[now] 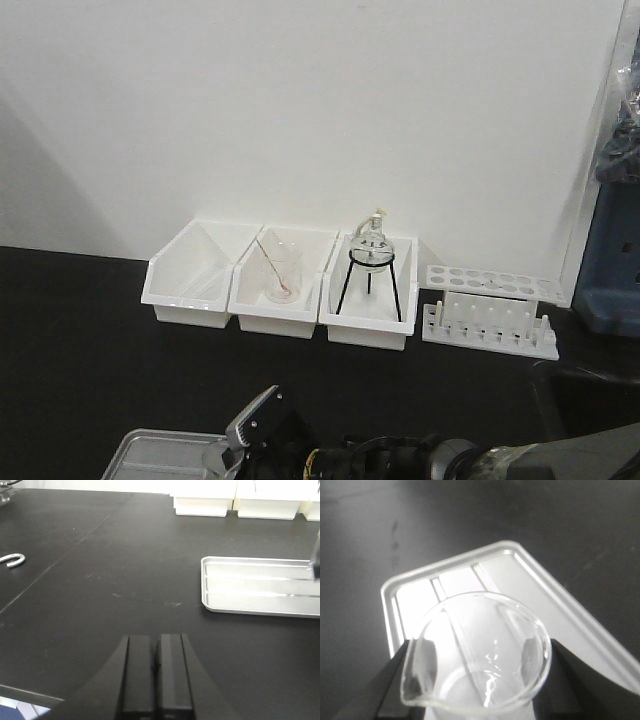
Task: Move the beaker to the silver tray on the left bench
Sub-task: 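Lower the held beaker onto the silver tray with the right gripper, then open the right gripper and lift it away from the beaker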
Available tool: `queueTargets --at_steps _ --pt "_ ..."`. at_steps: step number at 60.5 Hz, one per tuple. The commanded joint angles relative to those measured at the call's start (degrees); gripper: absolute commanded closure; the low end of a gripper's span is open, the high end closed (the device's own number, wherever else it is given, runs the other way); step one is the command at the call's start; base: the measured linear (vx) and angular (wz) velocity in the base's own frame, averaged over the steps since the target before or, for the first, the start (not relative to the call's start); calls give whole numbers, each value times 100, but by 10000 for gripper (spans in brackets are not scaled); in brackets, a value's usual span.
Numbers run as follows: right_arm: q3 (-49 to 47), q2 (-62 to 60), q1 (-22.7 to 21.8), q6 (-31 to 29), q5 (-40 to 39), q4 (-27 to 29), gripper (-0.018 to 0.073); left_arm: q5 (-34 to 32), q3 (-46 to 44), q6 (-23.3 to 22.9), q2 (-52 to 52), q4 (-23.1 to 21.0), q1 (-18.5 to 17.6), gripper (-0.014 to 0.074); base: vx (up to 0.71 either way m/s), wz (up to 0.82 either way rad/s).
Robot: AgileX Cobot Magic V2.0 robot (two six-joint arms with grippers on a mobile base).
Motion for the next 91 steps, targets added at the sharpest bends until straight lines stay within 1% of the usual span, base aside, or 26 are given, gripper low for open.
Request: queueTargets --at_steps 1,22,32,43,50,64,70,73,78,91 --pt "-180 -209 -35 -38 -321 164 564 -452 108 -2 -30 -45 1 595 0 0" --pt "-180 127 -35 -43 -279 169 554 -452 108 -2 -30 -45 1 595 0 0" --pt "-180 136 -35 -43 -176 231 510 -452 108 -2 -30 -45 1 595 0 0" --pt "-180 136 -35 -49 -172 287 401 -452 108 -2 -30 -45 1 595 0 0" --pt "-180 136 -35 -56 -172 287 297 -452 108 -2 -30 -45 1 595 0 0" --pt "-180 115 -35 -56 -177 281 56 -452 108 -2 -30 -45 1 595 0 0" --pt "-180 56 -35 -56 -190 281 -20 -452 108 -2 -30 -45 1 595 0 0" --pt "-180 7 -35 -56 -196 281 -47 -452 108 -2 -30 -45 1 595 0 0" --pt "-180 -93 -35 -56 -196 281 -65 -452 108 -2 -30 -45 1 595 0 0" --pt "-180 -343 -42 -56 -196 281 -47 -452 108 -2 -30 -45 1 595 0 0"
